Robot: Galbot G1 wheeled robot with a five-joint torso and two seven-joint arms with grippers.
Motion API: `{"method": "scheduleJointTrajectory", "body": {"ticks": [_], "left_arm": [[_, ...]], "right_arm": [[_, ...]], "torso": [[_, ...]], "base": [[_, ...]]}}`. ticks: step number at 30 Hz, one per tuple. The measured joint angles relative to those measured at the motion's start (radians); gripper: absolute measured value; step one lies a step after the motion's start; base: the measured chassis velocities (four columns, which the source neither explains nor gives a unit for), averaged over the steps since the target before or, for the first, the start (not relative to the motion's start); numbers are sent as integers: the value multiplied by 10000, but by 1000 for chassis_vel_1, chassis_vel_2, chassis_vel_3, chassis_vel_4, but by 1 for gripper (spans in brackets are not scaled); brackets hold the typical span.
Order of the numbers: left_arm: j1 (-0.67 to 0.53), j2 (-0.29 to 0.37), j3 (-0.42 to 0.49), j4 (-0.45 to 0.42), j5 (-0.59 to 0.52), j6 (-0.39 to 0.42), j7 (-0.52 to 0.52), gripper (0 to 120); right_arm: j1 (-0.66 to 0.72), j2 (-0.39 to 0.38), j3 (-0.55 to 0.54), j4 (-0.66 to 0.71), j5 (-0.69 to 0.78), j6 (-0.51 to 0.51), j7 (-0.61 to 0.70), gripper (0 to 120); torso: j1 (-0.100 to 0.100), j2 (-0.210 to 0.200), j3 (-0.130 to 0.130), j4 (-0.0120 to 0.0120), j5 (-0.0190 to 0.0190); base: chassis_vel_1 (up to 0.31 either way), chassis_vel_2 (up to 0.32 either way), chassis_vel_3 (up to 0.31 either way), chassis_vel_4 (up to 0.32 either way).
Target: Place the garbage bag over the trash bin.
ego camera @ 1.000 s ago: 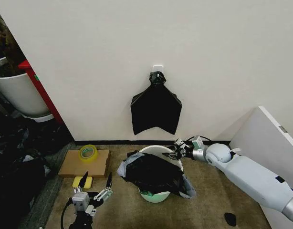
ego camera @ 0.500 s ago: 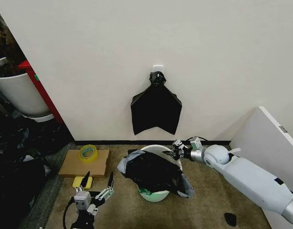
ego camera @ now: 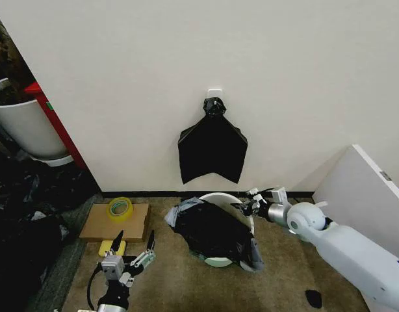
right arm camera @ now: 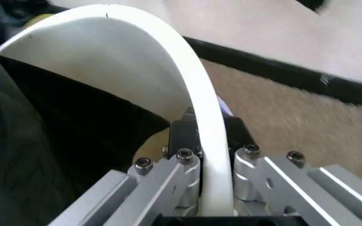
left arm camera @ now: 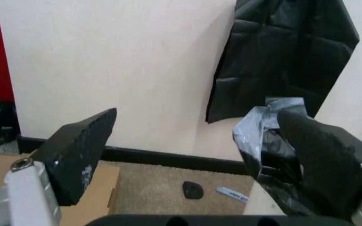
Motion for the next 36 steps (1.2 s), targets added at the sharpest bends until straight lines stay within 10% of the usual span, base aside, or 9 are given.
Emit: {"method": "scheduleJointTrajectory", "body": {"ticks": [11,36], "left_arm": [[-292,191,95,-25,-275,209,-17,100],[-408,184,227,-26,-236,352,-16,100]], "right_arm": [[-2552,1639,2294,2685,1274,-478,4972,1],[-4614,3983,1960,2895,-805,1734,7703,1]], "torso": [[0,0,-1,0,-3],[-1,0,-1,-1,-4]], "base": [[0,0,0,0],[0,0,0,0]]}}
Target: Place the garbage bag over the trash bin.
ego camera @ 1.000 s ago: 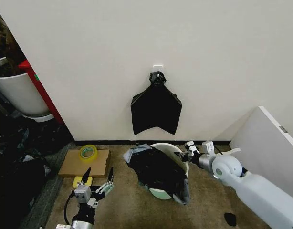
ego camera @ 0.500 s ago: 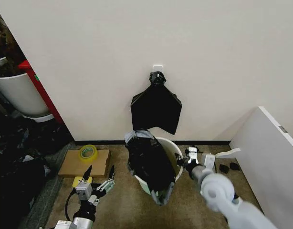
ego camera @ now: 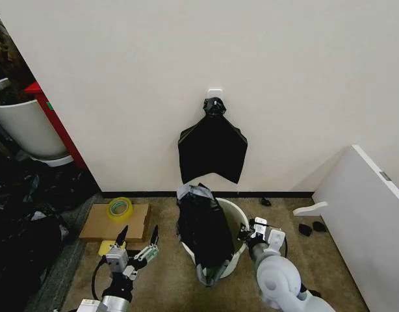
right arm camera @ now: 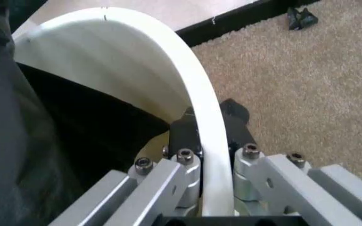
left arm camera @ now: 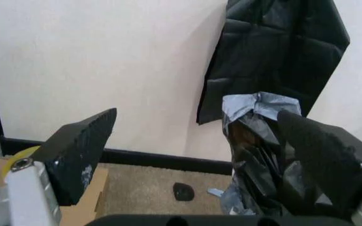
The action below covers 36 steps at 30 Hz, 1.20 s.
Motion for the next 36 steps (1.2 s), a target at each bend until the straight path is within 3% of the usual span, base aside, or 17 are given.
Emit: {"method": "scheduleJointTrajectory", "body": {"ticks": [12,25,28,31,34,36], "left_arm": [[15,-31,25,16,3,-10,0,100],[-66,-58,208,67,14,1,-4,100],[-61,-60,211,67,23,15,-4,100],[-18,-56,219,67,24,25,-5,100],[-10,-43,244,65,24,47,-6,100],[-22,-39,265,62,63,105,-32,100]], "right_arm": [[-26,383,69,-442,-632,417,-706,3],[-842,-151,579,893,-2101,499,-966,50],[-1070,-342,622,1283,-2617,639,-1348,58],[-1300,-672,425,1754,-3138,785,-2419,75],[-1216,-751,163,1776,-3093,471,-2686,81],[-1062,-788,-6,1544,-3037,187,-2906,77]], "torso": [[0,0,1,1,2],[0,0,1,0,3],[0,0,1,0,1],[0,0,1,0,0],[0,0,1,0,3],[0,0,1,2,2]], "base": [[0,0,0,0],[0,0,0,0],[0,0,0,0],[0,0,0,0],[0,0,0,0],[0,0,0,0]]}}
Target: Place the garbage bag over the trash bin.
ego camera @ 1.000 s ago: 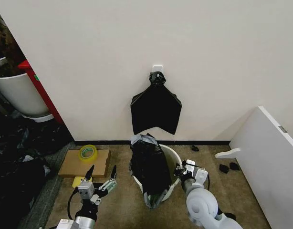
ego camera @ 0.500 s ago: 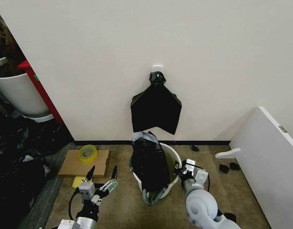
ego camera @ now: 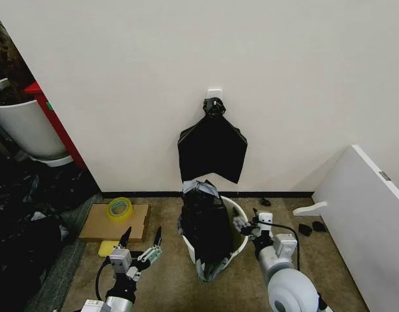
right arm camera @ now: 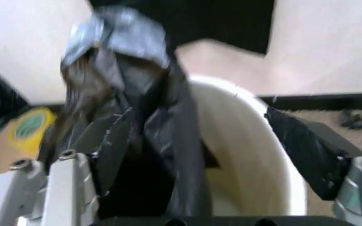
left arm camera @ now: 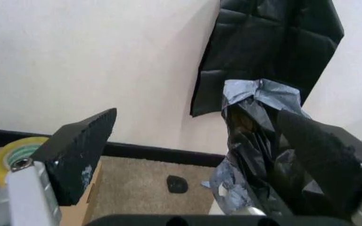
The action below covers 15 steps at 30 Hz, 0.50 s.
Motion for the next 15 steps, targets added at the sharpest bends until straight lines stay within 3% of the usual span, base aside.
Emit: {"method": "scheduleJointTrajectory", "body": {"ticks": [5,9,13,15], "left_arm": [[-67,-36,17,0,27,77,-131,100],[-124,-46,111,-5,27,120,-145,100],[-155,-42,165,7,27,137,-147,100],[-182,-26,226,25,27,152,-148,100]], "right_arm": [[298,7,-172,-391,196,-416,-31,66],[474,-50,-222,-631,390,-603,56,47],[499,-73,-237,-669,496,-660,103,39],[525,-65,-247,-712,616,-715,170,27]], "torso": [[0,0,1,0,0],[0,0,1,-1,0],[0,0,0,-1,0],[0,0,1,-1,0]], "base": [[0,0,0,0],[0,0,0,0],[0,0,0,0],[0,0,0,0]]}}
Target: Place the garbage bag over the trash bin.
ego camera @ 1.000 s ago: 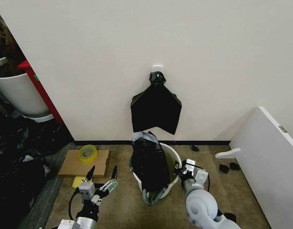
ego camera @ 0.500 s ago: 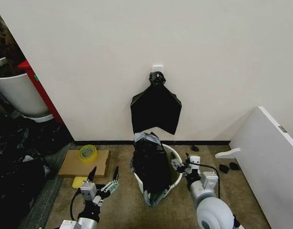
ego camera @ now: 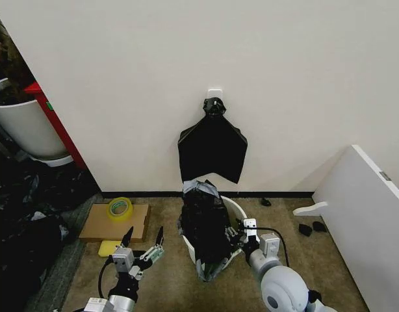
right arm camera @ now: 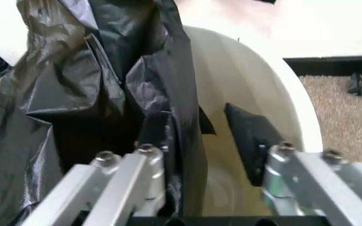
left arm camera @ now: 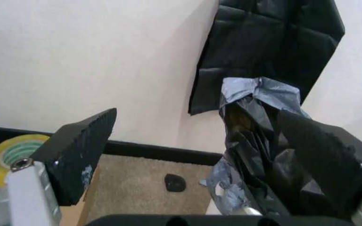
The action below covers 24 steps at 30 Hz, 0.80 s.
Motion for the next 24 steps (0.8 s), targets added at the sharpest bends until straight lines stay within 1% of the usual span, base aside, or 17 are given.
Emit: {"method": "scheduleJointTrajectory", "body": {"ticks": [1,2,4,5,6,7,8,11,18,22,24], "left_arm": [[-10,11,22,9,1,2,0,100],[-10,11,22,9,1,2,0,100],[-33,29,56,32,3,12,-1,100],[-38,37,66,36,3,19,-1,100],[-38,37,66,36,3,19,-1,100],[-40,53,87,36,5,30,-3,100],[-40,64,105,36,12,36,-10,100],[-29,91,124,5,42,83,-35,100],[36,220,202,-166,117,314,-116,100],[55,375,337,-406,175,573,-183,100],[49,518,425,-638,227,804,-239,100]], "right_arm": [[8,16,-2,-6,86,-18,22,22],[8,16,-2,-6,86,-18,22,22],[26,58,-21,-19,229,-58,62,12],[30,75,-30,-23,266,-62,71,10],[30,75,-30,-23,266,-62,71,10],[38,107,-44,-24,340,-71,94,3],[43,125,-59,-24,376,-71,112,0],[49,171,-102,43,517,-49,199,0],[53,193,-176,707,917,-76,587,0],[79,195,-177,1029,1261,-206,775,0],[99,226,-177,1238,1675,-339,904,0]], "torso": [[0,0,0,0,0],[0,0,0,0,0],[0,0,0,0,0],[0,0,0,0,0],[0,0,0,0,0],[0,0,0,0,0],[0,0,0,0,0],[0,0,0,0,0],[0,0,0,0,-1],[0,0,0,0,-1],[0,0,0,0,0]], "base": [[0,0,0,0],[0,0,0,0],[0,0,0,0],[0,0,0,0],[0,0,0,0],[0,0,0,0],[0,0,0,0],[0,0,0,0],[0,0,0,0],[0,0,0,0],[0,0,0,0]]}}
